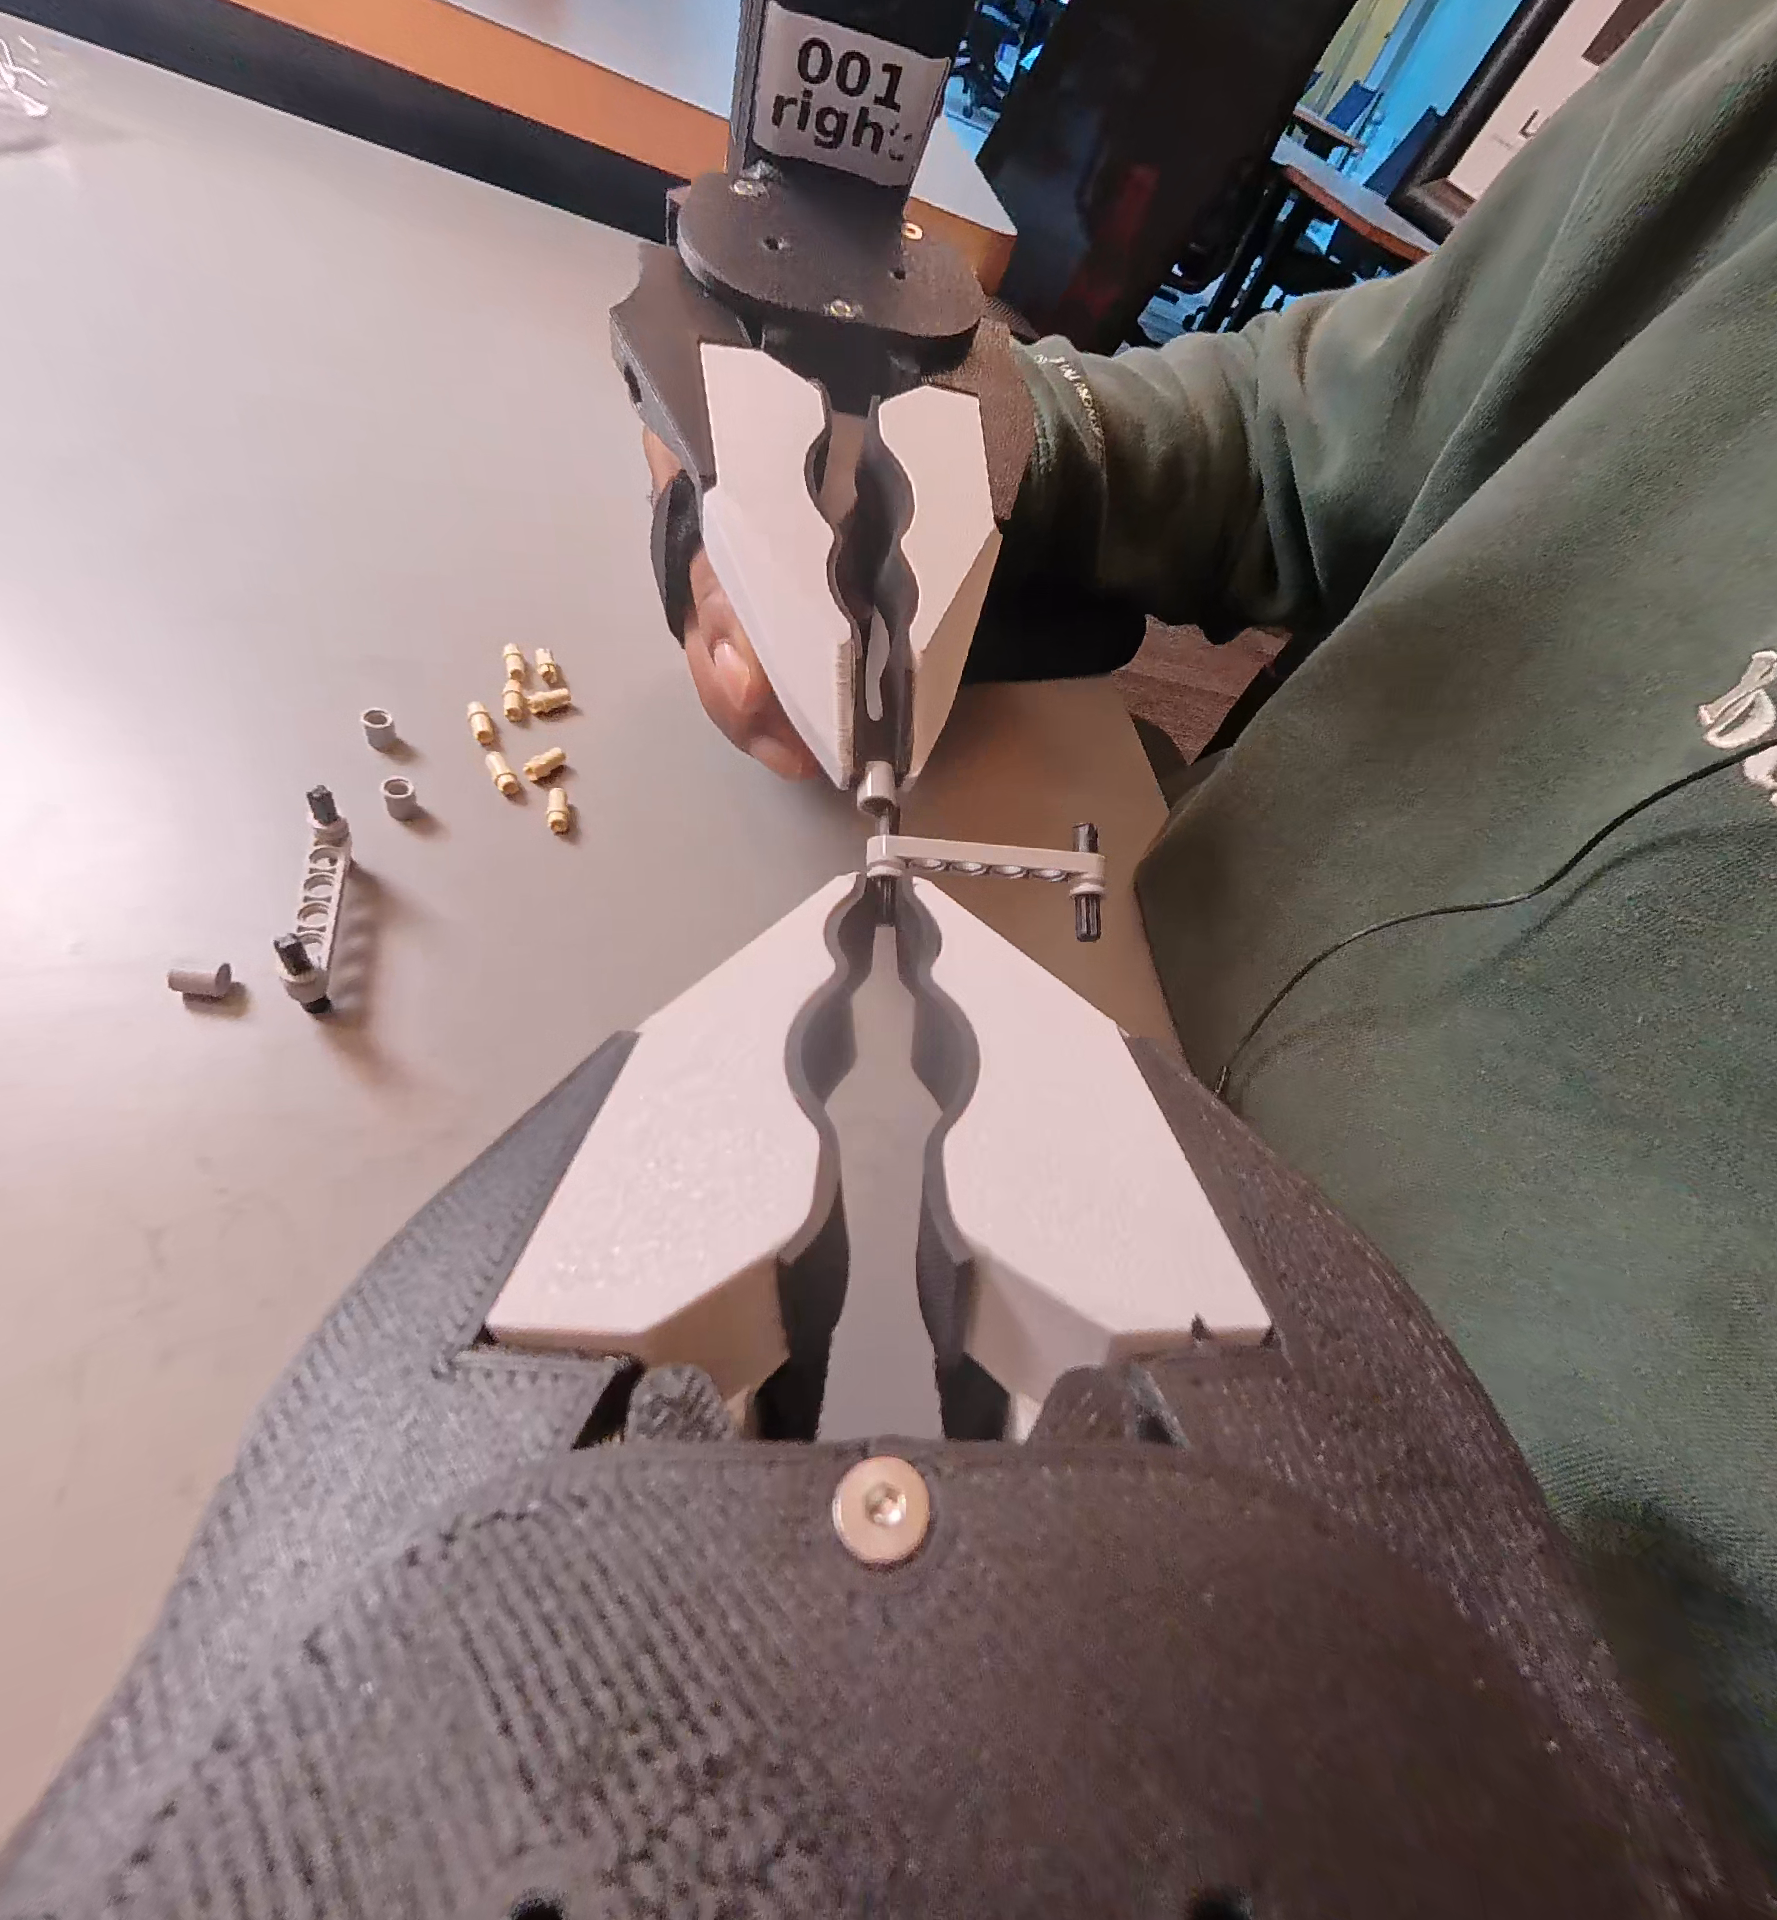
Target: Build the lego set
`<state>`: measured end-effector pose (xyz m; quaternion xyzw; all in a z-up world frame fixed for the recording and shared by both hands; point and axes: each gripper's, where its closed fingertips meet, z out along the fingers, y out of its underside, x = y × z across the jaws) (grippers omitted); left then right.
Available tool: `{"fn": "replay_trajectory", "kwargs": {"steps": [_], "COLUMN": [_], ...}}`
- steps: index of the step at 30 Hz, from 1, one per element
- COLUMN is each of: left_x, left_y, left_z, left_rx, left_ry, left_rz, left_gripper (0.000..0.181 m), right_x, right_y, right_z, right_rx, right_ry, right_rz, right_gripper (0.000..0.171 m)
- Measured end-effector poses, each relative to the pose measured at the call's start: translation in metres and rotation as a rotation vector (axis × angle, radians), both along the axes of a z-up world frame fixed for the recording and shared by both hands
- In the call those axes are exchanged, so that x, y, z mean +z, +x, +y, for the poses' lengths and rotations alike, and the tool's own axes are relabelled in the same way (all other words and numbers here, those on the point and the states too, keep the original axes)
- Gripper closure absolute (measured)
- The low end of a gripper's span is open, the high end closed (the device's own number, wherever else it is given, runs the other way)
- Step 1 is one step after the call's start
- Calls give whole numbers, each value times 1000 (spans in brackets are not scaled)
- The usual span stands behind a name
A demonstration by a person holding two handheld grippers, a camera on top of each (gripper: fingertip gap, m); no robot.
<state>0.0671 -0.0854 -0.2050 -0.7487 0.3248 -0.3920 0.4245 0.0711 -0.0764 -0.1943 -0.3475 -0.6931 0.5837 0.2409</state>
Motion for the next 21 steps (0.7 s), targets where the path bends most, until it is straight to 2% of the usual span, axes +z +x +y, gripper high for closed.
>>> {"fn": "replay_trajectory", "kwargs": {"steps": [21], "left_x": [-4], "left_y": [-1], "left_z": [0], "left_rx": [-6], "left_ry": [-28], "left_rz": [-12], "left_gripper": [180], "right_x": [-5], "right_y": [0], "right_z": [-2], "right_rx": [15], "right_ry": [1], "right_rz": [-29], "right_gripper": [167]}}
